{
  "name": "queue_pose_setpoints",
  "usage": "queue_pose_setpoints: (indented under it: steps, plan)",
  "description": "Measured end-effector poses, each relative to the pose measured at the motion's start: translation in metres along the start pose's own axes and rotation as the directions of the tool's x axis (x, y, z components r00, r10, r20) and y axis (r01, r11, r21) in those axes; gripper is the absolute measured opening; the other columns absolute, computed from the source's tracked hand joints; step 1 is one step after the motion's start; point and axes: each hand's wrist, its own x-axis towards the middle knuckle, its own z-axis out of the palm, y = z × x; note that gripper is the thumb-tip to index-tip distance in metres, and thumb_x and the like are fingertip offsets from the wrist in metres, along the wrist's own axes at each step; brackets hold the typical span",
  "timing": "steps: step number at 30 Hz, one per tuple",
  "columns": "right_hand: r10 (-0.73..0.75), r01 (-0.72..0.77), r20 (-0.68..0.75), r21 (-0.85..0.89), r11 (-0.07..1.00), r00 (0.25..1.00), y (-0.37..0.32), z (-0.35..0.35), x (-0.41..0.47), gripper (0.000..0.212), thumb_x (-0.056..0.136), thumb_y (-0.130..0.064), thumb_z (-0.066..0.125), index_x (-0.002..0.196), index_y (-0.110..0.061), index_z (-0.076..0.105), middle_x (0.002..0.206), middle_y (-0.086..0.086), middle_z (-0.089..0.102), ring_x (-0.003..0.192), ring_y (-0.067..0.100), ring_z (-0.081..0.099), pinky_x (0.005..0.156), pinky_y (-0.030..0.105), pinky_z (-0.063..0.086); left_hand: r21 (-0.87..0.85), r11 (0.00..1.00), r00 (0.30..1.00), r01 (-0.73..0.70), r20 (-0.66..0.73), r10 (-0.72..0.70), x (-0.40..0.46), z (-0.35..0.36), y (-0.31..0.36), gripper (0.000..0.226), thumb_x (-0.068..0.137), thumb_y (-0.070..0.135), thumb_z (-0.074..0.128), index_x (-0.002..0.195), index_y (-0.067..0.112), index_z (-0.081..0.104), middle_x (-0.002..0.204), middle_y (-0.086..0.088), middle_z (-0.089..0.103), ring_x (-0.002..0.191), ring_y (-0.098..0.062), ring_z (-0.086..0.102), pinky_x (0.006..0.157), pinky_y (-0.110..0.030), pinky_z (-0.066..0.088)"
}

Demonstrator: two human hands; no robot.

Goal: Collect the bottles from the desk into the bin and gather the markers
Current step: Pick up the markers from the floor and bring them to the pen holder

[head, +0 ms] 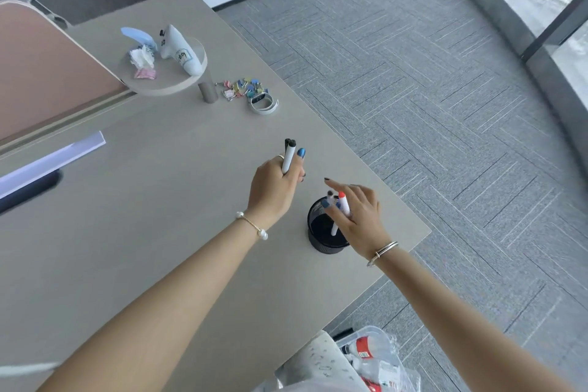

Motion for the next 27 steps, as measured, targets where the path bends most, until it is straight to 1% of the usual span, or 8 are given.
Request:
queue_pose_setpoints:
  steps: [4, 6, 10, 16, 18, 21, 24, 27]
  plan:
    - [0.049, -0.049, 0.003, 0.041, 0.998, 0.999, 0.008, 0.005, -0.004, 0.043, 0.086, -0.038, 0.054, 0.128, -0.034, 0.043, 0.120, -0.007, 0.055, 0.120, 0.015, 0.030, 0.100, 0.029, 0.024, -0.018, 1.000, 1.000, -0.007, 0.007, 0.007, 0.002, 0.001, -0.003, 0.040, 0.095, 0.033, 0.043, 0.061, 0.016, 0.056, 0.067, 0.007, 0.063, 0.057, 0.001, 0.054, 0.059, -0.019, 0.040]
    - [0.070, -0.069, -0.014, 0.073, 0.995, 0.997, 0.009, 0.004, -0.008, 0.043, 0.086, -0.037, 0.055, 0.128, -0.033, 0.042, 0.118, -0.006, 0.057, 0.117, 0.013, 0.030, 0.103, 0.030, 0.027, -0.013, 1.000, 1.000, -0.012, 0.014, 0.012, 0.001, 0.001, -0.005, 0.041, 0.095, 0.035, 0.042, 0.060, 0.019, 0.055, 0.065, 0.008, 0.062, 0.055, 0.005, 0.054, 0.057, -0.016, 0.039]
    - [0.088, -0.082, -0.047, 0.122, 0.989, 0.995, 0.007, -0.001, -0.016, 0.047, 0.083, -0.039, 0.054, 0.128, -0.029, 0.043, 0.116, -0.005, 0.057, 0.110, 0.008, 0.030, 0.096, 0.021, 0.025, -0.013, 0.999, 0.999, -0.040, 0.020, 0.040, -0.005, 0.001, -0.006, 0.044, 0.096, 0.034, 0.040, 0.061, 0.013, 0.056, 0.059, 0.009, 0.056, 0.052, 0.007, 0.052, 0.050, -0.009, 0.033]
    - [0.126, -0.113, -0.106, 0.118, 0.987, 0.986, 0.025, -0.019, -0.038, 0.043, 0.084, -0.038, 0.055, 0.125, -0.030, 0.044, 0.112, -0.002, 0.058, 0.112, 0.019, 0.042, 0.096, 0.038, 0.039, -0.072, 0.996, 0.998, -0.060, 0.029, 0.062, -0.020, 0.004, -0.009, 0.045, 0.097, 0.029, 0.037, 0.067, 0.006, 0.061, 0.064, 0.001, 0.065, 0.054, 0.001, 0.052, 0.049, -0.011, 0.034]
    - [0.141, -0.128, -0.115, 0.120, 0.985, 0.983, 0.029, -0.025, -0.044, 0.042, 0.085, -0.038, 0.054, 0.124, -0.028, 0.045, 0.109, -0.004, 0.057, 0.111, 0.019, 0.045, 0.091, 0.035, 0.041, -0.106, 0.992, 0.996, -0.068, 0.046, 0.073, -0.024, 0.009, -0.011, 0.043, 0.097, 0.027, 0.037, 0.066, 0.010, 0.062, 0.069, -0.002, 0.068, 0.062, -0.003, 0.055, 0.055, -0.015, 0.037]
    - [0.164, -0.148, -0.125, 0.127, 0.981, 0.979, 0.030, -0.028, -0.050, 0.040, 0.085, -0.037, 0.054, 0.123, -0.027, 0.046, 0.108, -0.004, 0.056, 0.109, 0.018, 0.046, 0.087, 0.030, 0.040, -0.125, 0.984, 0.989, -0.124, 0.067, 0.133, -0.025, 0.024, -0.013, 0.038, 0.093, 0.031, 0.036, 0.066, 0.024, 0.061, 0.064, 0.008, 0.064, 0.088, -0.022, 0.054, 0.075, -0.033, 0.042]
    - [0.178, -0.167, -0.103, 0.108, 0.980, 0.979, 0.032, -0.030, -0.054, 0.040, 0.085, -0.041, 0.052, 0.123, -0.026, 0.047, 0.110, -0.003, 0.056, 0.108, 0.015, 0.046, 0.092, 0.034, 0.042, -0.044, 0.985, 0.983, -0.169, 0.061, 0.172, -0.028, 0.044, -0.015, 0.043, 0.086, 0.040, 0.030, 0.094, 0.026, 0.070, 0.092, 0.008, 0.066, 0.107, -0.020, 0.043, 0.092, -0.031, 0.031]
    - [0.179, -0.173, -0.083, 0.076, 0.982, 0.980, 0.034, -0.033, -0.058, 0.037, 0.086, -0.039, 0.052, 0.119, -0.025, 0.050, 0.109, -0.001, 0.058, 0.107, 0.015, 0.046, 0.092, 0.031, 0.039, 0.078, 0.972, 0.973, -0.219, 0.085, 0.213, -0.035, 0.058, -0.019, 0.052, 0.085, 0.047, 0.024, 0.117, 0.034, 0.063, 0.131, 0.006, 0.049, 0.125, -0.015, 0.027, 0.098, -0.027, 0.017]
